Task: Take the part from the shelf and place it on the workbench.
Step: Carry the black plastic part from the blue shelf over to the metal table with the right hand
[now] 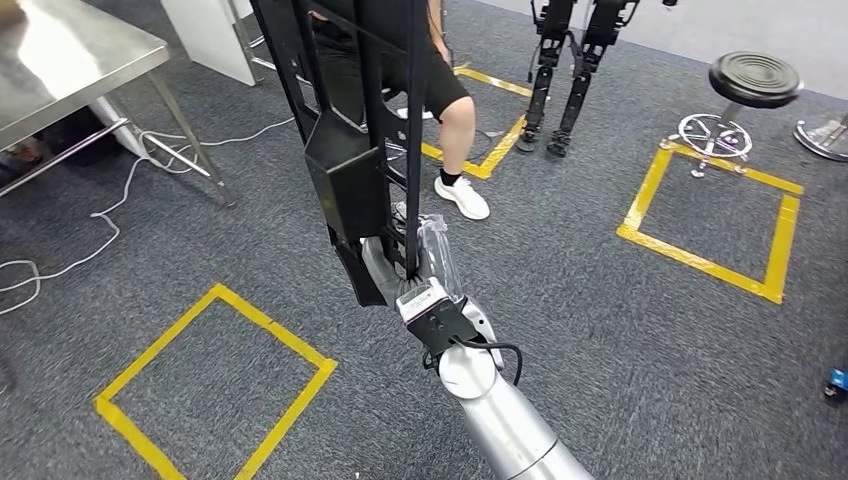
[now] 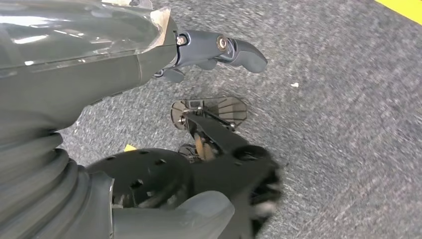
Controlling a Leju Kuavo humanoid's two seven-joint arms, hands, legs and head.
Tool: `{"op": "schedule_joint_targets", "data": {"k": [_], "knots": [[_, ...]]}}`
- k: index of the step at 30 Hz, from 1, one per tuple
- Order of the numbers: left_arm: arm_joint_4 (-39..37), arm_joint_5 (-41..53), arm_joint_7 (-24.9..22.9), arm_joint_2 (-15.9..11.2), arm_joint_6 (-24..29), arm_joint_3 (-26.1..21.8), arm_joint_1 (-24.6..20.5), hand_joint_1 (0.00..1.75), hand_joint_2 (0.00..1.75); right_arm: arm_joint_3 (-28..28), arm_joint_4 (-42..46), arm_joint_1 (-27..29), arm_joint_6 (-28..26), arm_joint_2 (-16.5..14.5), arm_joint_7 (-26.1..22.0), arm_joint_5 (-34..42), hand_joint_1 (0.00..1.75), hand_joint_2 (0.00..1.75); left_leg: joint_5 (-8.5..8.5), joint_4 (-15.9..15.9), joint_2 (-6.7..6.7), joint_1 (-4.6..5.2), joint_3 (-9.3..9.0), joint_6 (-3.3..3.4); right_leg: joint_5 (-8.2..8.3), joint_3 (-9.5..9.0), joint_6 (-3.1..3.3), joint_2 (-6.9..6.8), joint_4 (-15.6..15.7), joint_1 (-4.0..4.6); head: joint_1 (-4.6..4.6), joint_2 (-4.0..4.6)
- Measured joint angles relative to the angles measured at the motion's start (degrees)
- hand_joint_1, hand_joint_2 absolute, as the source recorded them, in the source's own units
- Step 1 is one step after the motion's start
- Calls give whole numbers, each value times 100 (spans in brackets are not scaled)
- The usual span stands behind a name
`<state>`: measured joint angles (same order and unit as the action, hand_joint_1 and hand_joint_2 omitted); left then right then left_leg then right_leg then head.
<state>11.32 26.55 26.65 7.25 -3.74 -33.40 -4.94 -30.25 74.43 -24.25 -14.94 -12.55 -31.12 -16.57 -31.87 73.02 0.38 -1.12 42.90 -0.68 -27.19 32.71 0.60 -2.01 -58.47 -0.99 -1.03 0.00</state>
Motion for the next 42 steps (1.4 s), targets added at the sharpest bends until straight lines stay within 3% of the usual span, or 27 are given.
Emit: {"op": "schedule_joint_targets", "data": {"k": [1,4,7,8,10,11,12,14,16,17,19,20,22,24,25,27,29,31,32,33,35,37,40,42], "knots": [[0,4,-1,-1,0,0,5,0,175,0,-6,0,14,-1,0,0,175,175,30,78,-14,-5,54,-3,-7,-1,8,-64,0,8,-2,0],[0,22,-3,-7,0,0,11,0,175,0,-14,-7,48,-8,0,0,175,175,431,-518,-85,-6,-232,17,-28,-19,14,-205,-1,16,-1,0],[1,29,-3,-9,0,0,11,0,175,0,-14,-9,54,-13,0,0,175,175,538,-742,-122,-4,-351,25,-35,-25,8,-228,-1,16,1,0],[1,48,3,-13,1,0,5,0,175,-1,-14,-21,56,-17,1,2,175,175,578,-926,-199,20,-447,45,-47,-32,-12,-264,-1,38,8,0],[3,132,16,-20,14,3,-5,0,175,-3,-10,-46,54,-29,4,8,175,175,691,-1347,-231,50,-671,152,-123,-48,-105,-310,-47,85,28,0],[4,182,22,-23,25,6,-18,0,175,-4,-9,-59,50,-29,4,11,175,175,743,-1535,-220,66,-773,221,-212,-14,-138,-248,-175,101,38,0],[4,217,19,-24,43,9,-32,0,175,-3,-7,-56,43,-17,4,13,175,175,769,-1572,-117,58,-797,273,-335,85,-142,-128,-419,94,48,0],[4,250,9,-23,71,11,-71,0,175,1,-8,-25,35,32,4,11,175,175,780,-1577,36,61,-799,312,-618,449,-93,110,-1162,69,63,0],[4,273,-1,-23,85,11,-86,0,175,3,-9,18,34,78,5,9,175,175,779,-1574,205,62,-794,314,-719,724,-122,169,-1611,60,74,0],[4,282,-6,-23,87,11,-86,0,175,3,-9,27,34,90,5,9,175,175,779,-1571,285,62,-797,312,-642,714,-169,183,-1529,58,75,0],[4,290,-15,-19,91,13,-85,0,175,2,-8,23,33,96,5,8,175,175,775,-1556,433,59,-800,296,-298,397,-272,300,-783,32,80,0],[4,294,-20,-16,96,14,-88,0,175,2,-7,15,33,96,5,7,175,175,765,-1533,501,70,-791,273,-145,232,-287,384,-406,17,83,0],[4,305,-30,-13,113,15,-91,0,175,1,-8,-1,33,95,4,5,175,175,755,-1503,602,76,-755,205,0,58,-237,484,-30,12,84,0],[4,329,-44,-15,132,15,-81,0,175,0,-9,-22,32,84,3,4,175,175,765,-1508,668,57,-725,130,29,35,-145,400,-14,19,83,0],[3,341,-50,-16,137,15,-75,0,175,0,-9,-37,32,69,2,4,175,175,749,-1485,603,52,-707,98,45,25,-105,357,2,8,78,0],[3,353,-58,-17,143,15,-84,0,175,1,-9,-69,32,36,0,5,175,175,561,-1178,318,53,-555,43,62,2,-30,251,36,-24,33,0],[3,360,-68,-13,146,17,-103,0,175,4,-10,-82,32,23,-1,7,175,175,223,-496,60,36,-210,-7,46,-5,14,129,39,-6,-4,0],[3,362,-87,-11,163,17,-99,0,175,5,-13,-70,32,23,2,7,175,175,77,23,-3,5,78,-44,31,-7,32,-1,39,11,-8,0],[3,362,-96,-10,175,16,-91,0,175,3,-14,-64,32,20,3,7,175,175,158,-1,-24,-7,81,-56,21,-11,36,-63,38,13,-13,0],[3,362,-101,-11,185,15,-85,0,175,0,-15,-60,33,15,4,7,175,175,327,-244,-60,-15,-34,-59,11,-20,35,-123,38,13,-14,0],[4,362,-103,-13,194,13,-82,0,175,-5,-16,-60,34,-4,4,6,175,175,676,-1015,-267,0,-446,-38,-22,-52,4,-222,37,33,-21,0],[4,362,-102,-15,195,13,-85,0,175,-11,-16,-60,34,-22,4,-2,175,175,787,-1441,-402,43,-674,18,-57,-82,-56,-304,40,70,-6,0],[4,362,-98,-14,199,11,-72,0,175,-20,-14,-58,34,-45,4,-15,175,175,786,-1524,-253,69,-702,127,-100,-128,-156,-420,56,89,12,0],[4,365,-92,-10,201,11,-73,0,175,-25,-10,-69,33,-66,4,-17,175,175,829,-1611,-133,40,-767,208,-242,-55,-175,-241,-177,87,25,0]]}}
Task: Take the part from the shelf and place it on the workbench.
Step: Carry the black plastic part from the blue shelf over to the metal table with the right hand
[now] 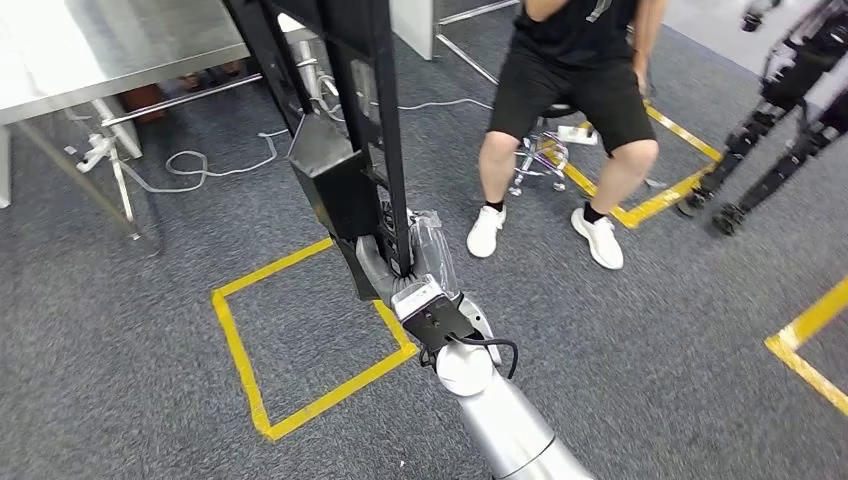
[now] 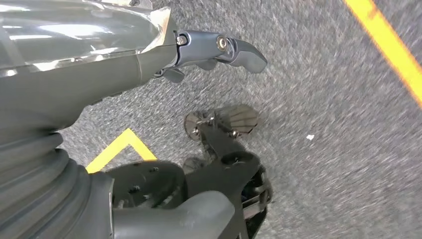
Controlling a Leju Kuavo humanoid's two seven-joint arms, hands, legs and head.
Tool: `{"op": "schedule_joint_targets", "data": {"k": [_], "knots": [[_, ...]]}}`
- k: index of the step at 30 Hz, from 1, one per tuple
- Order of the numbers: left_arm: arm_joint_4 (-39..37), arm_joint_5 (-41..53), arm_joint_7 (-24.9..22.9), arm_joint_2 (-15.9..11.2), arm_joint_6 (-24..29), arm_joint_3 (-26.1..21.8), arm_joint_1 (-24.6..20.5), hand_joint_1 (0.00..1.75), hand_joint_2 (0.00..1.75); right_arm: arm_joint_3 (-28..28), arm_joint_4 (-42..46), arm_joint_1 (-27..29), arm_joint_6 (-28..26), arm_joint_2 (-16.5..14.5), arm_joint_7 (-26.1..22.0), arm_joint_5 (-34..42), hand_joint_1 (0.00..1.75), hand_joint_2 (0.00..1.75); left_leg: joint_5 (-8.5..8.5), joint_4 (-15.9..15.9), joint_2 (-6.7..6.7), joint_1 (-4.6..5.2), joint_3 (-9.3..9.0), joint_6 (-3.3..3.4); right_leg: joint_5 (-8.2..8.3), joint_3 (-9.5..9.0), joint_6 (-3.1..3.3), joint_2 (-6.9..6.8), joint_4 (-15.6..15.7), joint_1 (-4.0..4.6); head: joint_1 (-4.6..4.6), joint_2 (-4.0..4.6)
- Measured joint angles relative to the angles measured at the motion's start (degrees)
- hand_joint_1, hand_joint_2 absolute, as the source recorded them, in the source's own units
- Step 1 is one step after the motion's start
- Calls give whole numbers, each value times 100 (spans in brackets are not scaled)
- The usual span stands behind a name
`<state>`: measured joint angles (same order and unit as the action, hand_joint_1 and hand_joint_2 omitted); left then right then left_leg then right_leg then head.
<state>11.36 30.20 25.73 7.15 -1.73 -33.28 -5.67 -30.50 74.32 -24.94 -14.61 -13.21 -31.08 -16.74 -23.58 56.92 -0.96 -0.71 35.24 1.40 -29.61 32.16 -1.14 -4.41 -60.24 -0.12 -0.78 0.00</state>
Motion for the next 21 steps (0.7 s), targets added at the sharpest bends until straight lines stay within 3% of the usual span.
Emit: {"op": "schedule_joint_targets", "data": {"k": [2,3,4,5,6,8,10,12,13,15,17,19,20,21], "knots": [[1,13,4,2,0,1,-19,0,175,-5,-7,3,-3,12,5,1,175,175,21,-35,136,-14,-26,51,-303,339,54,290,-706,-22,25,0],[1,23,5,1,0,0,-26,0,175,-5,-17,15,-5,27,10,1,175,175,21,-34,216,-14,-24,64,-441,549,71,364,-1101,-29,35,0],[1,32,6,0,0,0,-29,0,175,-5,-31,30,-8,44,15,2,175,175,19,-33,301,-13,-23,66,-509,704,64,398,-1368,-31,44,0],[1,37,5,-2,1,-1,-27,0,175,-5,-42,39,-10,56,19,3,175,175,18,-30,381,-11,-24,66,-483,759,31,413,-1419,-31,47,0],[1,40,4,-3,3,0,-23,0,175,-5,-50,40,-10,61,20,4,175,175,17,-27,462,-11,-29,61,-358,693,-21,430,-1223,-36,48,0],[1,40,2,-1,21,0,-20,0,175,-6,-55,28,-10,60,20,4,175,175,10,-7,610,-6,-31,34,8,346,-114,594,-402,-61,54,0],[1,40,2,2,49,-2,-18,0,175,-8,-62,9,-10,47,20,5,175,175,-9,29,730,6,-2,-24,233,95,-100,747,155,-83,54,0],[1,39,1,2,77,-3,1,0,175,-9,-73,-11,-8,21,20,5,175,175,-11,37,816,-8,34,-102,270,54,-10,713,224,-68,53,0],[1,38,0,-1,89,-3,14,0,175,-9,-79,-28,-5,3,20,5,175,175,-14,46,797,-24,48,-137,281,47,32,671,235,-75,50,0],[1,38,1,-4,109,-3,30,0,175,-11,-88,-71,2,-35,20,11,175,175,-141,244,539,-25,150,-199,297,21,119,567,264,-100,20,0],[1,39,2,-1,114,-3,17,0,175,-8,-101,-96,5,-54,20,21,175,175,-462,855,222,-24,451,-242,281,-5,187,442,275,-93,-15,0],[1,40,2,6,118,-3,10,0,175,-3,-125,-98,8,-52,21,26,175,175,-705,1524,135,-50,811,-274,259,-17,225,306,272,-69,-22,0],[1,40,2,8,120,-3,12,0,175,-1,-140,-97,11,-52,21,26,175,175,-688,1632,118,-58,885,-282,247,-23,230,241,271,-62,-25,0],[1,40,2,8,123,-3,15,0,175,-1,-151,-96,14,-52,22,26,175,175,-567,1514,97,-62,838,-282,232,-34,228,183,270,-59,-28,0]]}}
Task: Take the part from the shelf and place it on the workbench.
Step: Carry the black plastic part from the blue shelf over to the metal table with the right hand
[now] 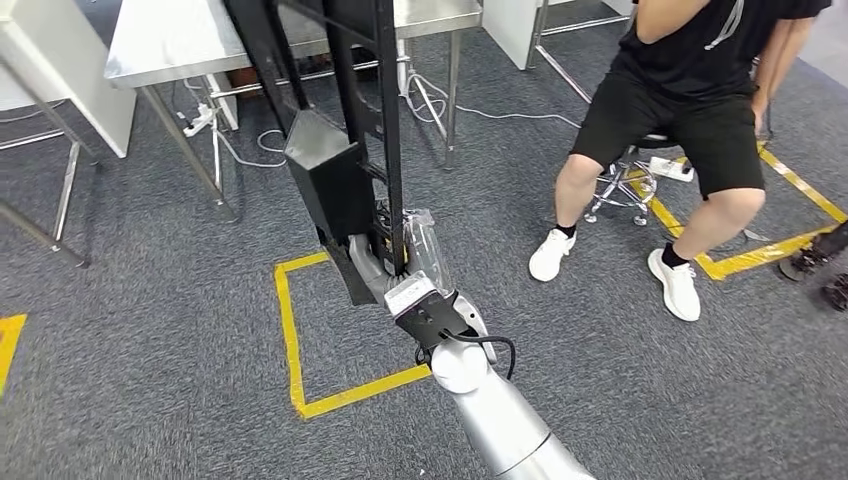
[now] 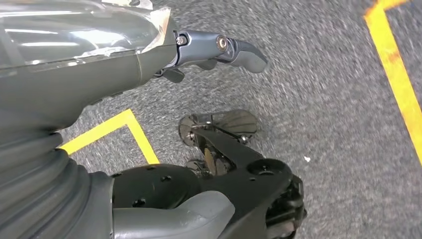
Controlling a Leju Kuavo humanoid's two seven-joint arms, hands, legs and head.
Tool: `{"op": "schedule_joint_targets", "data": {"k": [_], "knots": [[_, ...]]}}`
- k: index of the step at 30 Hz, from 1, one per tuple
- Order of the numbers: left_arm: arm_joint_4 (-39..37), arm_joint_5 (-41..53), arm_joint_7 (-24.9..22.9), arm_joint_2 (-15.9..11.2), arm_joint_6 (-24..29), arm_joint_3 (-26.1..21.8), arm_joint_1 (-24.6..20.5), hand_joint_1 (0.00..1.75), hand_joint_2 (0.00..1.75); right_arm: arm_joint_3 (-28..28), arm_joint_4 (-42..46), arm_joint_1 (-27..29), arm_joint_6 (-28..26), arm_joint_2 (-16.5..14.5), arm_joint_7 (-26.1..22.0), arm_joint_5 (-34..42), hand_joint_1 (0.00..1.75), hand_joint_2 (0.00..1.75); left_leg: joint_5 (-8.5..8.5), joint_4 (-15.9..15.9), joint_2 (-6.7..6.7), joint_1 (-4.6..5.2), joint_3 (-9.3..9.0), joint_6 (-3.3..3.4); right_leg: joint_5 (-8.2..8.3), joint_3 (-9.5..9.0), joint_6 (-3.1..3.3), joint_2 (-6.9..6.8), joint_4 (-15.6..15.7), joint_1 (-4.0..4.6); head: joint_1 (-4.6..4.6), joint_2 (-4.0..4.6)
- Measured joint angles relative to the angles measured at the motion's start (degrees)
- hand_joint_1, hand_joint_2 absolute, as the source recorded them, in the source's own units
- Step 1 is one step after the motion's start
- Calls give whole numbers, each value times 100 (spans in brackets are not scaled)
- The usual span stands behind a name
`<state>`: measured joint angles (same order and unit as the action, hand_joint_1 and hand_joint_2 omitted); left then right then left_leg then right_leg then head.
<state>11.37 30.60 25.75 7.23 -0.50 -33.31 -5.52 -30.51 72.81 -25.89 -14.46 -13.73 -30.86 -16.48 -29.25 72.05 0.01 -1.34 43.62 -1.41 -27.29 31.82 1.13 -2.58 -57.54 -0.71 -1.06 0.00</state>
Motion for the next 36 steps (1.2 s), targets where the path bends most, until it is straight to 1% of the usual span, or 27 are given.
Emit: {"op": "schedule_joint_targets", "data": {"k": [1,2,3,4,5,7,8,9,10,11,12,13,14,15,16,17,18,19,20,21,23,26,30,31,34,36], "knots": [[0,0,0,0,3,0,1,0,175,0,-7,0,3,-1,0,1,175,175,191,-319,-46,1,-160,11,-17,-19,-8,-55,0,1,-1,0],[0,1,0,0,4,0,-2,0,175,0,-9,-2,4,-1,0,4,175,175,372,-733,-160,11,-378,33,-39,-44,-26,-104,1,8,-4,0],[0,2,1,0,7,0,-8,0,175,0,-9,-5,4,1,0,7,175,175,500,-1079,-263,31,-568,66,-64,-66,-52,-151,0,34,-1,0],[0,4,2,1,13,0,-17,0,175,0,-9,-7,4,3,0,11,175,175,564,-1306,-337,56,-695,102,-85,-84,-80,-193,0,53,6,0],[0,8,3,1,17,1,-24,0,175,0,-10,-6,4,5,0,14,175,175,568,-1404,-371,85,-746,137,-104,-98,-111,-234,3,70,14,0],[0,14,4,3,32,1,-31,0,175,1,-9,-6,4,3,0,15,175,175,563,-1425,-254,114,-755,202,-133,-130,-171,-329,22,89,27,0],[0,16,6,11,36,1,-28,0,175,2,-8,-7,4,1,0,15,175,175,576,-1463,-198,108,-785,236,-164,-135,-200,-316,0,89,30,0],[0,17,8,18,40,1,-29,0,175,2,-6,-11,4,1,-1,15,175,175,598,-1508,-140,92,-820,275,-235,-100,-211,-229,-116,88,32,0],[0,17,9,26,43,2,-32,0,175,3,-4,-14,4,4,-2,15,175,175,619,-1549,-83,74,-856,310,-340,-11,-208,-103,-330,82,41,0],[0,18,11,33,44,2,-40,0,175,3,-7,-10,3,21,-3,15,175,175,628,-1569,-19,63,-869,334,-480,161,-188,51,-681,57,52,0],[0,21,11,34,46,2,-50,0,175,4,-10,2,1,42,-2,16,175,175,631,-1574,49,59,-871,352,-619,373,-169,155,-1087,46,63,0],[0,27,10,37,48,2,-55,0,175,5,-15,22,-4,68,3,17,175,175,629,-1573,119,60,-869,357,-706,568,-175,201,-1416,36,76,0],[0,37,7,39,48,2,-53,0,175,8,-20,44,-11,92,13,21,175,175,626,-1571,187,60,-870,358,-719,702,-204,223,-1594,31,84,0],[0,48,3,40,48,2,-46,0,175,10,-24,56,-19,108,24,26,175,175,623,-1567,242,61,-873,356,-635,721,-255,231,-1531,24,90,0],[0,58,1,44,48,2,-38,0,175,12,-25,61,-25,116,33,33,175,175,618,-1561,288,60,-877,348,-475,629,-314,235,-1249,15,94,0],[0,67,-1,48,48,2,-31,0,175,14,-25,58,-29,118,39,40,175,175,609,-1550,327,60,-878,333,-278,463,-366,245,-823,1,97,0],[0,72,1,51,49,2,-28,0,175,15,-25,55,-33,119,43,44,175,175,592,-1530,359,71,-876,307,-112,313,-381,260,-441,-5,98,0],[0,75,5,54,52,2,-27,0,175,16,-26,53,-37,119,45,48,175,175,575,-1512,380,81,-870,277,6,193,-365,274,-164,-14,98,0],[0,77,10,55,55,2,-25,0,175,17,-27,52,-43,120,49,50,175,175,549,-1493,389,90,-861,267,68,131,-332,286,-17,-21,96,0],[0,78,14,55,61,2,-21,0,175,18,-30,53,-51,120,53,50,175,175,536,-1480,389,95,-854,274,85,123,-293,291,1,-18,91,0],[0,83,23,55,70,2,-11,0,175,20,-36,54,-73,121,58,51,175,175,529,-1478,366,80,-852,310,101,115,-260,302,8,-11,83,0],[0,94,28,57,76,2,-10,0,175,22,-57,53,-92,122,62,54,175,175,541,-1499,342,65,-872,304,105,116,-234,323,6,11,81,0],[0,96,28,59,104,2,-11,0,175,24,-102,51,-94,122,66,55,175,175,544,-1512,325,54,-883,295,99,117,-225,337,2,28,81,0],[0,96,28,59,111,2,-11,0,175,24,-109,51,-93,122,66,55,175,175,543,-1514,323,52,-884,281,96,117,-220,337,1,31,81,0],[0,96,25,59,129,2,-11,0,175,24,-121,49,-93,122,67,56,175,175,538,-1519,322,41,-884,201,90,117,-210,337,-2,41,83,0],[0,99,17,60,155,2,-11,0,175,24,-126,46,-94,122,68,57,175,175,533,-1519,321,38,-884,178,88,116,-208,337,-3,44,84,0]]}}
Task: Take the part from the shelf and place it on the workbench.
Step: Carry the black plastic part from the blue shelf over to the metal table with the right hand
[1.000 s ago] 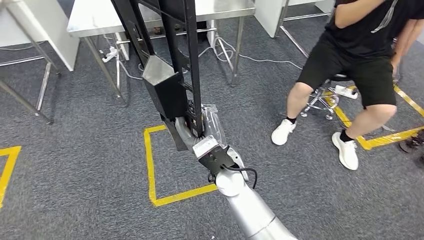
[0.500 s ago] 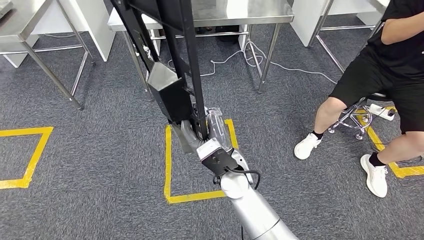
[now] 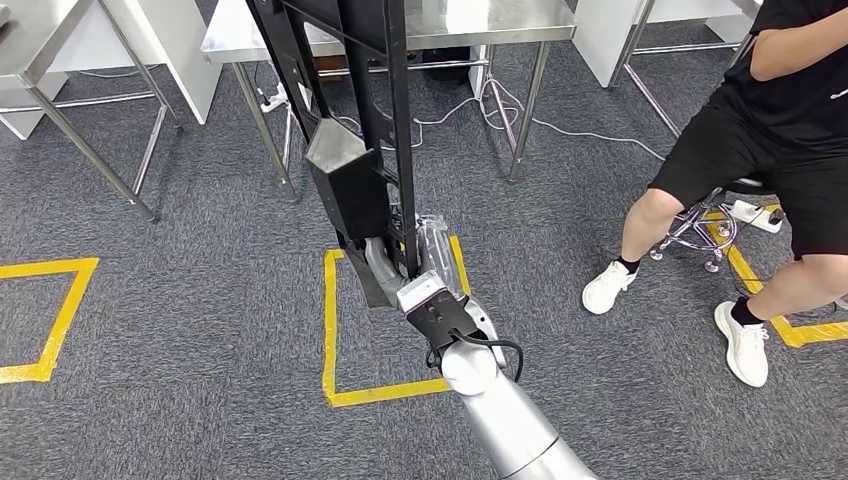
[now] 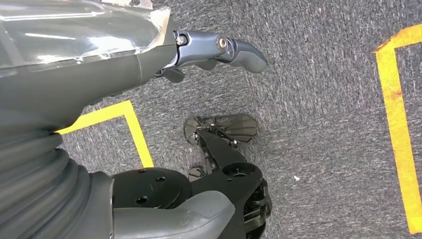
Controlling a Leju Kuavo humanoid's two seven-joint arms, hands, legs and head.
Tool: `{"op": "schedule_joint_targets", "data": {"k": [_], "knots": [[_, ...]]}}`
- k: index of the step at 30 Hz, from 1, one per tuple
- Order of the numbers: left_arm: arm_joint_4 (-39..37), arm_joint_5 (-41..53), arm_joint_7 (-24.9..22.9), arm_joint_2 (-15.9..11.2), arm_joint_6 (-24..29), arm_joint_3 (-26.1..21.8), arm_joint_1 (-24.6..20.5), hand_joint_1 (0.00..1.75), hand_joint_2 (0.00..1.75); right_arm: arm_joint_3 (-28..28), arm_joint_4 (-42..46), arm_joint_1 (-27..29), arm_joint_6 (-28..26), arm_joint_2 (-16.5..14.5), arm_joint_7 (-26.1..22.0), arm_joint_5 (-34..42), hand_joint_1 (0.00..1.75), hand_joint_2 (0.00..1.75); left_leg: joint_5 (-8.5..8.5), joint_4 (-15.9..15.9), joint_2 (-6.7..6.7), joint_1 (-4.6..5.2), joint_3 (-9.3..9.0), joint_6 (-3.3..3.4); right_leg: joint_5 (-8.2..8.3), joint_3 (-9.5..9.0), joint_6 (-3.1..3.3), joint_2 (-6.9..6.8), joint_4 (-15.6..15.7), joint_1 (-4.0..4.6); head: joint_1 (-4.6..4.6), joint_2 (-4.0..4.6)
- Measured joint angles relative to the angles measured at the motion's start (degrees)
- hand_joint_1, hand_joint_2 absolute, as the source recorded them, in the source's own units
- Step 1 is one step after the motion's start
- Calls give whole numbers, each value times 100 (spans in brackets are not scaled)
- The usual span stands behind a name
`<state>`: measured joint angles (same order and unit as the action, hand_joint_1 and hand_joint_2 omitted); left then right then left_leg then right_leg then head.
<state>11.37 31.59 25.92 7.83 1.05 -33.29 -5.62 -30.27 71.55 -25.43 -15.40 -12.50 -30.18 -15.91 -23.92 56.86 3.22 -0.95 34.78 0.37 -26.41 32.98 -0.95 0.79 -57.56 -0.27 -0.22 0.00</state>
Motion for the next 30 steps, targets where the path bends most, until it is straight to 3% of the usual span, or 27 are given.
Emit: {"op": "schedule_joint_targets", "data": {"k": [28,30], "knots": [[-2,4,-19,41,147,-2,1,0,175,-4,-58,-83,62,-22,24,28,175,175,-3,16,1,40,9,-2,0,-1,-2,-2,2,-36,0,0],[-1,13,-19,44,149,-2,-1,0,175,-4,-58,-86,73,-25,25,29,175,175,-12,22,1,48,12,28,15,-17,-26,-1,42,-70,-2,0]]}}
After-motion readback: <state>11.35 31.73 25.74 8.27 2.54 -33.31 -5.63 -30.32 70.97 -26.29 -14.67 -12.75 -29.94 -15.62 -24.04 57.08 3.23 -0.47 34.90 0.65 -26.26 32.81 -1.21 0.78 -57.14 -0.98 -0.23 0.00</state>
